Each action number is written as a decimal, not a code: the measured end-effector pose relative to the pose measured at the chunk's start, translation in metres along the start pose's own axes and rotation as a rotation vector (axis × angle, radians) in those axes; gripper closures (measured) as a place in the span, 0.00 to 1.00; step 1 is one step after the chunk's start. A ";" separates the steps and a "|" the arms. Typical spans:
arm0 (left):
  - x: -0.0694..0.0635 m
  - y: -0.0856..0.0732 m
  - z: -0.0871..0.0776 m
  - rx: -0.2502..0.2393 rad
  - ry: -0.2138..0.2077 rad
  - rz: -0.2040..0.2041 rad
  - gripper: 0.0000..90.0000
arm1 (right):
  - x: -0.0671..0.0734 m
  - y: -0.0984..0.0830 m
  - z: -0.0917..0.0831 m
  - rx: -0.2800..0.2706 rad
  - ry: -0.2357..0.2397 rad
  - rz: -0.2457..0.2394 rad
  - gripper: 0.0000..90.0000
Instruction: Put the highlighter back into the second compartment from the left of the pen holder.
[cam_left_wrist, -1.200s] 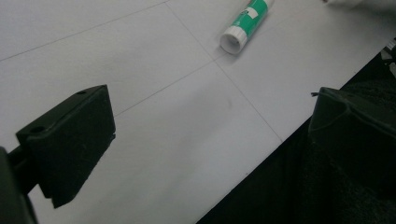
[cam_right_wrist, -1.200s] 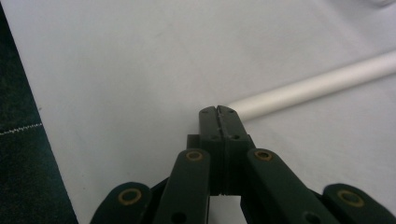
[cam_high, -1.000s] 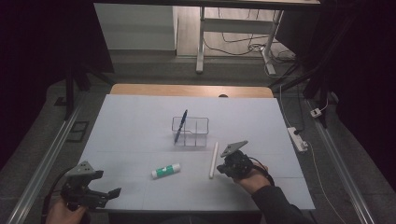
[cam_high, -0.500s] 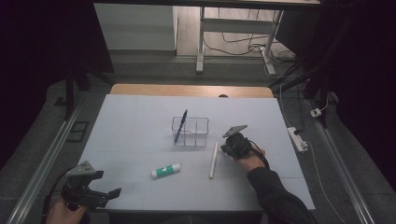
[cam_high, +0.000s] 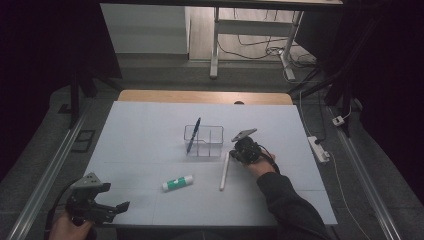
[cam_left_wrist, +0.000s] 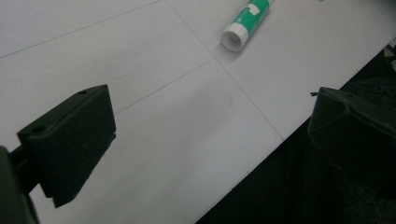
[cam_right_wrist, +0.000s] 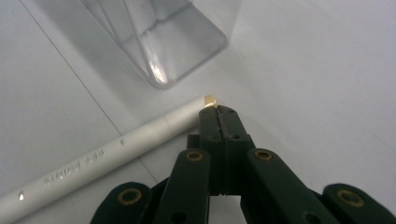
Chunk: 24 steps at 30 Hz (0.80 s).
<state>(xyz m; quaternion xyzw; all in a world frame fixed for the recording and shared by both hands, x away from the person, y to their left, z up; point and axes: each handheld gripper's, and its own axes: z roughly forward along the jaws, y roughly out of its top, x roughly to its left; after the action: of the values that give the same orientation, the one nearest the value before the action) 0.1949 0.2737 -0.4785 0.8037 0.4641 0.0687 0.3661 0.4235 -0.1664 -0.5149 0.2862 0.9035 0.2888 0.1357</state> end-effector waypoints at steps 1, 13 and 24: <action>0.000 0.000 0.000 0.000 0.000 0.000 0.01 | 0.001 0.001 0.002 -0.005 0.007 0.001 0.99; 0.000 0.000 0.000 0.001 0.000 0.000 0.01 | 0.006 0.008 0.008 -0.023 0.028 -0.021 0.99; 0.000 0.000 0.000 -0.002 0.002 0.001 0.01 | 0.006 0.008 0.000 -0.036 0.024 -0.019 0.99</action>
<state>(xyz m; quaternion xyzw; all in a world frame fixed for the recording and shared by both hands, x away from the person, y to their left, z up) 0.1945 0.2740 -0.4785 0.8035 0.4638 0.0701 0.3666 0.4218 -0.1577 -0.5104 0.2714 0.9025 0.3071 0.1327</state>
